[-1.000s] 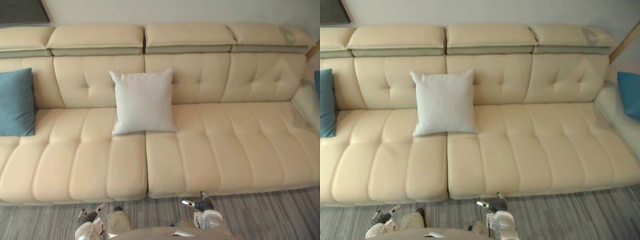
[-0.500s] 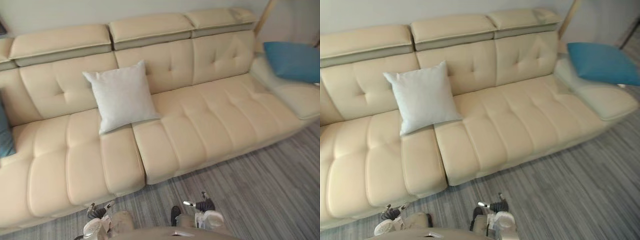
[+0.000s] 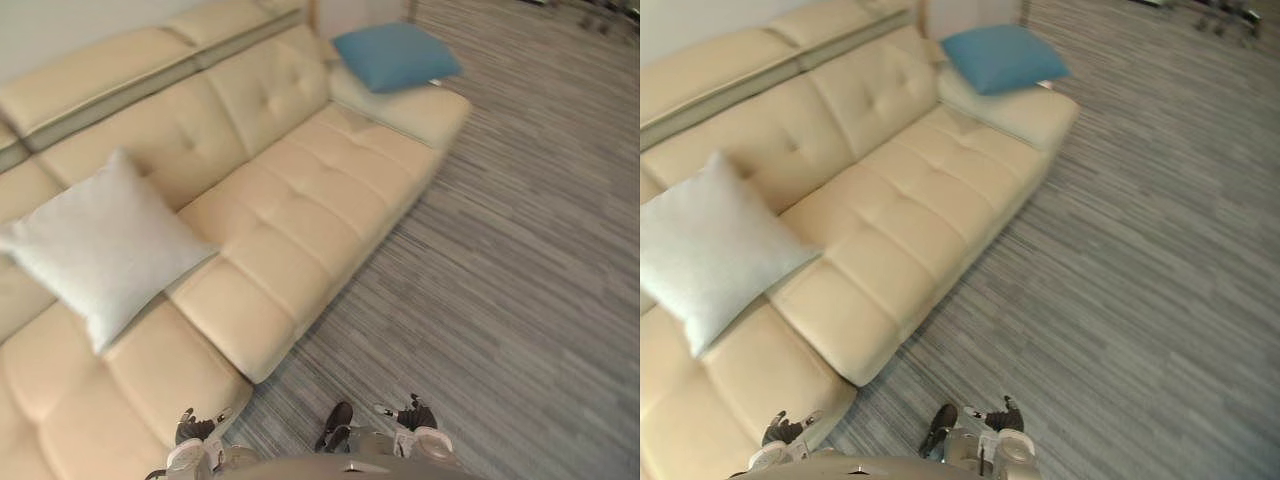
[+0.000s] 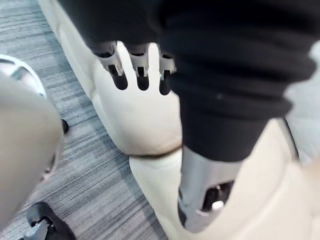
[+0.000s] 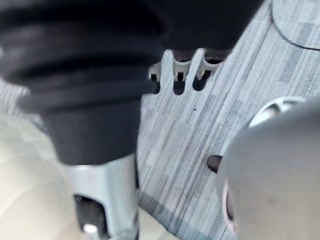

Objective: Pick up cushions and gather them together orderly.

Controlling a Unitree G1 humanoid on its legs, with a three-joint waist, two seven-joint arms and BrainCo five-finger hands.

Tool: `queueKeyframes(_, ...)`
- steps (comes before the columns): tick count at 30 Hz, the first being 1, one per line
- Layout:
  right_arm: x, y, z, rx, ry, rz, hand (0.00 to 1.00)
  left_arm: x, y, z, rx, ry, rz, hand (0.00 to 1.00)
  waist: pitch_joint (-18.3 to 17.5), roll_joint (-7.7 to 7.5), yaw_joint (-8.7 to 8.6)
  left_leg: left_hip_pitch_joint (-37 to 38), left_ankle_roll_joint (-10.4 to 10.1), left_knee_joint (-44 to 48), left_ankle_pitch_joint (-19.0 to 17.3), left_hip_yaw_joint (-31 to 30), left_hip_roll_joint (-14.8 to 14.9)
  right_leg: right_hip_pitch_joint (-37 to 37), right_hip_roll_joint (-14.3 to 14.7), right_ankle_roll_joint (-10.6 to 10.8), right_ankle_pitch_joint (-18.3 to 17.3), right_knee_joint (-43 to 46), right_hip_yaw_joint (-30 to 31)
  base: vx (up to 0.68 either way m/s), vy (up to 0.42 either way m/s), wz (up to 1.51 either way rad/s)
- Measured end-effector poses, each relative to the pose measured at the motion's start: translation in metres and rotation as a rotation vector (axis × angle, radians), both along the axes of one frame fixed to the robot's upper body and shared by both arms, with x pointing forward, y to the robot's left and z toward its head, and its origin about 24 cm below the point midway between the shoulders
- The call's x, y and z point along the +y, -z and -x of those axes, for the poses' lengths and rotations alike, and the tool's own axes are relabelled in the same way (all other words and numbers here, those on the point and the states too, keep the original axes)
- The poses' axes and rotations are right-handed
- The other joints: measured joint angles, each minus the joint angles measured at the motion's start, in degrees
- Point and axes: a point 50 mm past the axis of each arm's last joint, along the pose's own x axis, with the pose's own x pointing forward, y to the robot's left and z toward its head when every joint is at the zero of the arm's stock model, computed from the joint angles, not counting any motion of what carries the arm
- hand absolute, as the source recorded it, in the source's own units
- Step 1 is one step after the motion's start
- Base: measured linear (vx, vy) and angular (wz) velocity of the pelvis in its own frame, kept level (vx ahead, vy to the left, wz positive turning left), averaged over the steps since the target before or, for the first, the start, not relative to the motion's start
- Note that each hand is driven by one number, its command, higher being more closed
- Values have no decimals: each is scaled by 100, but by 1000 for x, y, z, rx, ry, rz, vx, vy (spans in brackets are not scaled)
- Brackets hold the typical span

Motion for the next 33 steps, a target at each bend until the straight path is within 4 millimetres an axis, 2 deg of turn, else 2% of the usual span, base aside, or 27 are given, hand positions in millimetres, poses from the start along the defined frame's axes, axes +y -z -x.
queueKeyframes(1,-4,2,3,16,9,4,0,-2,1,0,4,13,4,0,-12,16,-23,30,-3,23,3,-53,21,-65,85,72,-99,39,169,97,-77,-84)
queueKeyframes(2,-4,3,5,28,18,-3,0,-2,1,0,6,18,6,0,-29,40,-27,31,-61,350,44,-106,138,-137,136,19,-322,188,247,113,-80,-77)
queueKeyframes(3,-3,4,5,27,24,-8,0,-1,1,0,5,18,3,0,-14,17,-30,-58,-73,632,42,-156,224,-129,137,11,-356,215,257,145,-89,-65)
queueKeyframes(4,-3,4,5,25,34,-12,0,2,0,-2,2,19,-5,0,24,-8,-35,-306,-31,1445,89,-385,471,-38,199,-10,-378,207,300,131,-93,-51)
queueKeyframes(5,-1,3,3,18,27,-14,0,4,-1,-4,-7,11,-8,0,161,-12,-27,-760,41,2848,205,-864,870,209,371,-48,-405,203,489,124,-79,-51)
queueKeyframes(7,1,1,0,4,15,-12,0,5,-1,-2,-9,4,-11,0,184,14,68,-1092,64,3798,33,-1253,942,393,515,-179,-511,227,761,106,-4,-72)
queueKeyframes(9,6,-1,-9,-18,13,-26,0,6,-4,-4,-27,0,-17,0,227,28,161,-1545,40,4111,-210,-1760,653,578,646,-247,-556,208,1135,109,50,-104)
queueKeyframes(11,10,-3,-16,-34,13,-26,0,6,-6,-8,-54,-7,-18,0,246,28,295,-1941,21,3674,-408,-2148,204,603,731,-296,-559,136,1599,99,113,-121)
queueKeyframes(13,14,-4,-21,-46,-16,-22,0,2,-8,-10,-71,-20,-10,0,249,32,361,-2255,51,2345,-438,-2560,-312,763,824,-346,-532,-439,2127,115,137,-139)
queueKeyframes(14,14,-5,-23,-52,-16,-20,0,1,-8,-11,-75,-27,-6,0,242,53,429,-2255,85,1782,-400,-2599,-377,812,887,-347,-546,-592,2304,172,125,-166)
queueKeyframes(15,13,-10,-27,-79,-18,-12,0,-2,-7,-9,-68,-22,1,0,240,266,591,-2284,5,1100,-268,-2700,-268,586,1018,-105,-757,182,2339,173,95,-162)
queueKeyframes(16,17,-9,-28,-82,-12,-21,0,7,-9,-10,-86,-42,-15,0,338,115,637,-2199,35,1296,-3,-2635,-377,549,841,-84,-948,562,2496,255,134,-142)
queueKeyframes(17,17,-8,-25,-69,-9,-23,0,9,-7,-7,-63,-44,-17,0,356,95,581,-2181,108,1407,56,-2689,-360,658,868,-14,-1053,514,2593,275,172,-84)
queueKeyframes(18,17,-7,-22,-62,-3,-22,0,11,-6,-5,-52,-41,-22,0,250,86,527,-2143,219,1332,-7,-2653,-408,659,859,52,-1083,472,2708,343,234,-41)
queueKeyframes(19,16,-6,-21,-57,5,-19,0,13,-6,-5,-49,-39,-24,0,211,-23,518,-2085,322,1222,-65,-2585,-545,601,772,130,-1129,507,2852,354,260,-33)
queueKeyframes(20,14,-5,-16,-47,12,-17,0,16,-6,-3,-44,-41,-33,0,93,-200,539,-1957,437,1001,-133,-2490,-791,444,575,427,-1280,769,2998,325,207,-22)
queueKeyframes(21,14,-4,-14,-43,13,-17,0,18,-6,-3,-44,-39,-38,0,67,-252,553,-1882,445,908,-141,-2416,-852,377,538,589,-1338,999,3030,354,167,-19)
queueKeyframes(22,16,-3,-11,-35,14,-22,0,20,-7,-3,-44,-35,-45,0,78,-334,571,-1674,460,790,-186,-2324,-976,147,398,1107,-1544,1836,3150,297,102,-13)
queueKeyframes(23,18,-2,-10,-33,13,-28,0,22,-7,-2,-38,-27,-52,0,110,-339,558,-1448,550,774,-251,-2244,-1026,-79,267,1746,-1569,2706,3154,297,88,-11)
queueKeyframes(24,19,-2,-10,-33,9,-29,0,22,-6,-1,-33,-22,-53,0,125,-328,534,-1338,598,800,-314,-2246,-1048,-241,207,1996,-1463,3168,3120,403,84,5)
queueKeyframes(25,20,-4,-13,-49,-2,-32,0,23,-6,3,-22,-17,-58,0,158,-304,420,-957,669,821,-473,-2296,-1085,-558,6,2114,-1206,4368,2905,431,55,30)
queueKeyframes(27,18,-8,-16,-71,-10,-21,0,17,-5,1,-19,18,-53,0,200,-215,294,-364,673,600,-587,-2504,-1075,-774,-386,1419,-1296,5017,2261,494,-5,49)
queueKeyframes(28,18,-8,-17,-74,-11,-20,0,15,-6,-1,-23,24,-50,0,196,-226,268,-195,669,484,-588,-2556,-1045,-864,-511,1254,-1383,4921,2057,543,-84,41)
queueKeyframes(29,17,-8,-17,-75,-10,-20,0,12,-6,-4,-29,31,-43,0,196,-228,256,-17,630,353,-610,-2579,-953,-1040,-613,1098,-1472,4651,1844,550,-143,27)
queueKeyframes(31,17,-10,-22,-88,-10,-20,0,6,-6,-9,-38,43,-30,0,217,-202,247,274,599,73,-624,-2604,-765,-1431,-655,995,-1431,3718,1658,468,-183,11)
queueKeyframes(32,15,-11,-24,-96,-3,-16,0,3,-6,-9,-35,46,-23,0,247,-167,211,524,589,-93,-619,-2608,-635,-1474,-540,877,-1216,2741,1703,491,-252,7)
queueKeyframes(33,14,-11,-23,-94,3,-15,0,3,-5,-8,-32,49,-22,0,245,-181,174,630,567,-130,-627,-2626,-592,-1459,-478,861,-982,2184,1755,638,-345,20)
